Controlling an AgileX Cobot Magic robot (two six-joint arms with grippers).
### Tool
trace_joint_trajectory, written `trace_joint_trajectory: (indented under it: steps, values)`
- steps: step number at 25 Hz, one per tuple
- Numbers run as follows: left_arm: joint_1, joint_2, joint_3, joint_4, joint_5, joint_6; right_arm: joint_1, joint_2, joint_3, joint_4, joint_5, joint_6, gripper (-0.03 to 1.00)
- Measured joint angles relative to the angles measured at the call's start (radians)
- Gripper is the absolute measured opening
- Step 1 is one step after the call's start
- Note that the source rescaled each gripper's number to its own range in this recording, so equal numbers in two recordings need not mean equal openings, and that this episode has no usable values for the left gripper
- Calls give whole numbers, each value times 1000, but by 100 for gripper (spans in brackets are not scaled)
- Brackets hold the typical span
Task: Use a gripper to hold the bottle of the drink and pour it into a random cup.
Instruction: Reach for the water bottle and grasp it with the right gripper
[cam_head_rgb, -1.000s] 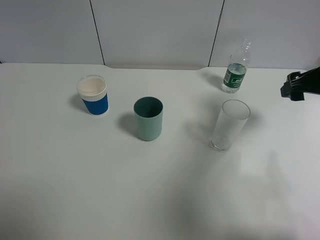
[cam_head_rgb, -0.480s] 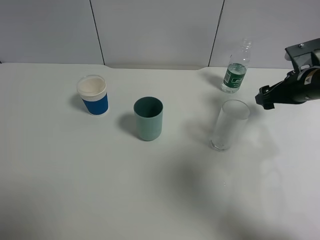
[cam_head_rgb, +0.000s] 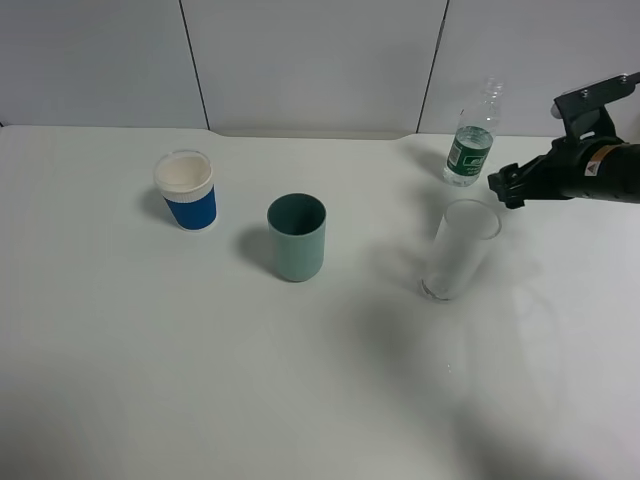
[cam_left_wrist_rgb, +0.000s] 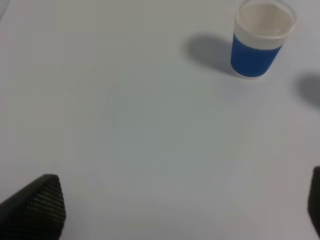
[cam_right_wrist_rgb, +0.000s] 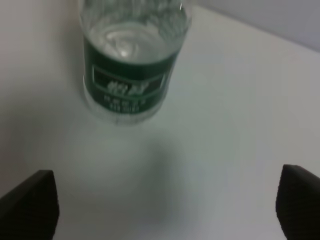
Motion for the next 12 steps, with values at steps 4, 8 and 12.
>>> trace_joint_trajectory:
  steps: [4,8,12]
  values:
    - [0,0,0,0,0,0,-33,45,-1,-9,-149,1,92]
    - [0,0,0,0,0,0,-61,101,-2,-11,-271,1,92]
    - [0,0,0,0,0,0,-65,167,-3,-44,-375,1,92]
